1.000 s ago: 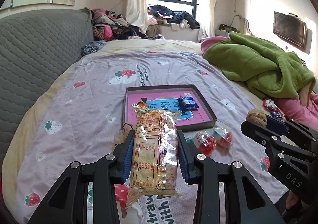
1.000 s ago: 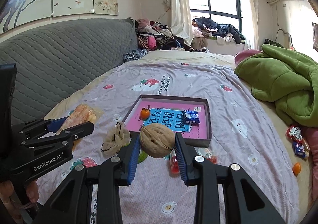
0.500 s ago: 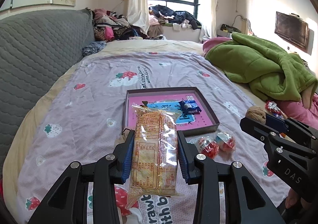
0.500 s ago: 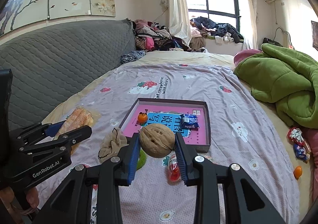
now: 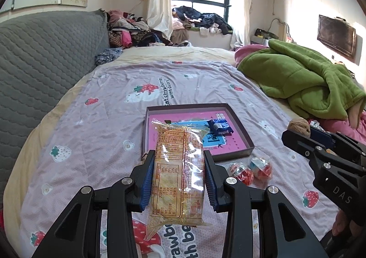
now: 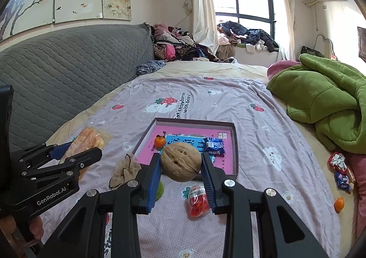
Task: Organize objects
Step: 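Lift the bread snack and walnut and carry both over the pink tray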
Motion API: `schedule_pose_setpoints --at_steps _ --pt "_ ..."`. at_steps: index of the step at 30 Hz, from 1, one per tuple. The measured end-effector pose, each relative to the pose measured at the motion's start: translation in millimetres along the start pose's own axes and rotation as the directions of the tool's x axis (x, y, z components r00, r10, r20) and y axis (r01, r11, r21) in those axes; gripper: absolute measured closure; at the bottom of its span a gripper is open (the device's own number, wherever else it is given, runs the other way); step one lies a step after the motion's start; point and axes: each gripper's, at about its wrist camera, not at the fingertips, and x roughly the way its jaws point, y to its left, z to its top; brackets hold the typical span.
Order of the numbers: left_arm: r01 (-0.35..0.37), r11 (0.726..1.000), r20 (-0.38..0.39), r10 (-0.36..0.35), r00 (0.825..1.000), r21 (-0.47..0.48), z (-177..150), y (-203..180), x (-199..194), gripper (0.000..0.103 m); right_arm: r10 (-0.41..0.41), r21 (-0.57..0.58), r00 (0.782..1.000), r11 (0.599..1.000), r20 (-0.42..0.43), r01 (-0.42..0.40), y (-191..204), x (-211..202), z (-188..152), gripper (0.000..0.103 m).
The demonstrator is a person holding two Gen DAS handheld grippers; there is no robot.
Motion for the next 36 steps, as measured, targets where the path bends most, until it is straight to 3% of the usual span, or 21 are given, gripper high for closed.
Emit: schedule_pose_setpoints --at_steps 36 --pt "-0.001 1.0 0.022 0.0 1.0 0.023 43.7 -10.6 19.1 0.063 -0.004 -0.006 0.999 1.0 0.041 0.004 -2.8 20.5 40.2 0.068"
